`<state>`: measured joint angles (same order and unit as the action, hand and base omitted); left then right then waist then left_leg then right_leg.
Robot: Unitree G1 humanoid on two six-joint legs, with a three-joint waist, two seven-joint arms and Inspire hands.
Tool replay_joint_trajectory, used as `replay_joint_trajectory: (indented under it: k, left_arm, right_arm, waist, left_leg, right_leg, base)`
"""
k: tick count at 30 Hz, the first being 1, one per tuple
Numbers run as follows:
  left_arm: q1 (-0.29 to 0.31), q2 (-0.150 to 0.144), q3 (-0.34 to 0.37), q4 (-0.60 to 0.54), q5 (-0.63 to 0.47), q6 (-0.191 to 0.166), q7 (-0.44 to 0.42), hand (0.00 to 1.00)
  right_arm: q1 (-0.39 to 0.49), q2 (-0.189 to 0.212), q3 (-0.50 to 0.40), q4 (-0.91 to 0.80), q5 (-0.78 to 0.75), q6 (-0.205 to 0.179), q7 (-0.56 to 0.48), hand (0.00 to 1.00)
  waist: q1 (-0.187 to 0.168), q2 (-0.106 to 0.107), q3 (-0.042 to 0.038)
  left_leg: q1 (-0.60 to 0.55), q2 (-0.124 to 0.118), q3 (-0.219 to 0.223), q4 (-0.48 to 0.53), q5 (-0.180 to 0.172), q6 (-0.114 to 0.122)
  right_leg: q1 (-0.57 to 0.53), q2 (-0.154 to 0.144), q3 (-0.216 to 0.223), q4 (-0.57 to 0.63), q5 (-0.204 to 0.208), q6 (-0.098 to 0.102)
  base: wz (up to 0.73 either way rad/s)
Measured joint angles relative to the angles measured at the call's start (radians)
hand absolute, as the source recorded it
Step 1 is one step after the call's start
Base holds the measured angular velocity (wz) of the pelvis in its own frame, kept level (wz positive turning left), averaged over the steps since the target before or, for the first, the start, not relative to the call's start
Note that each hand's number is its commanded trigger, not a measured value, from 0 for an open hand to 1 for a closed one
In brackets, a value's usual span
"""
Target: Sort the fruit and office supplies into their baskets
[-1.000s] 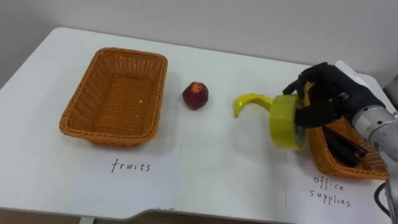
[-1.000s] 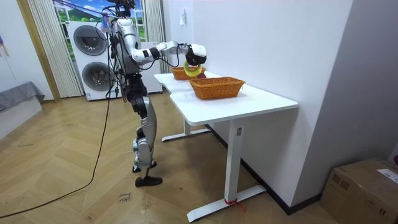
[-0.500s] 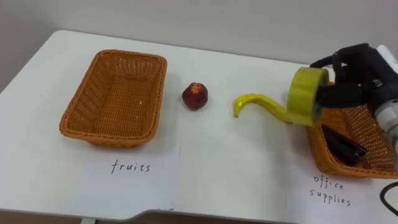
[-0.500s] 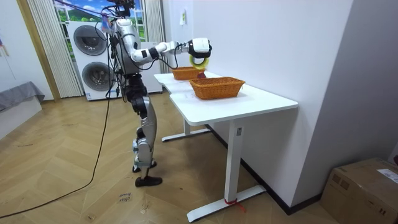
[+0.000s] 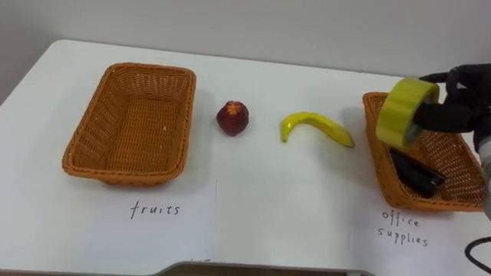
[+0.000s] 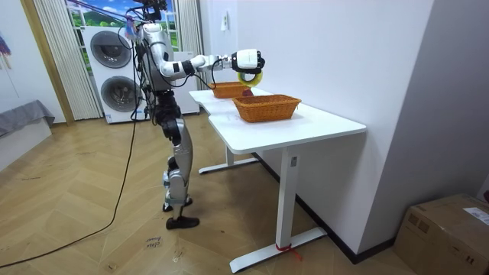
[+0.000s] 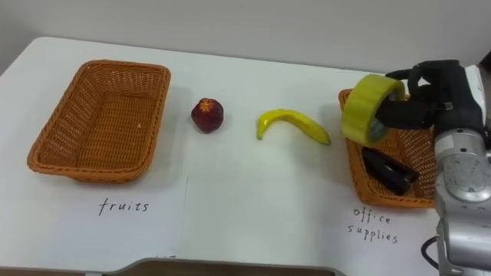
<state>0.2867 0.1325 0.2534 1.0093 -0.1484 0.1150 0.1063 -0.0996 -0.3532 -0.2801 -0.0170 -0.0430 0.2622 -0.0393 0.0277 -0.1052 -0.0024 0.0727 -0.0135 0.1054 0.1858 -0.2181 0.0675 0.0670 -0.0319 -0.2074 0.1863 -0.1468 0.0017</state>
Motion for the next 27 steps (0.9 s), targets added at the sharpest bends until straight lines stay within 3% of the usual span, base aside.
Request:
replay_joint_trajectory:
  k: [14, 27]
  left_arm:
    - [0.024, 0.002, -0.003, -0.008, -0.001, 0.010, 0.000, 0.00]
    - [0.028, 0.004, -0.027, -0.009, -0.002, 0.010, 0.000, 0.00]
  right_arm:
    - [0.000, -0.002, -0.020, 0.058, -0.005, 0.000, -0.102, 1.00]
    - [0.000, -0.003, -0.019, 0.133, -0.006, 0.000, -0.091, 1.00]
  waist:
    - [-0.053, 0.008, -0.0029]
    - [-0.059, 0.003, -0.0007]
  left_leg:
    - [-0.002, 0.000, -0.001, 0.002, 0.000, 0.000]
    - [-0.001, 0.000, -0.001, 0.001, 0.000, 0.000]
  right_leg:
    - [0.001, -0.001, -0.014, 0.001, 0.000, 0.000]
    - [0.000, -0.001, -0.014, 0.000, 0.000, 0.000]
  base:
    - [0.00]
    - [0.00]
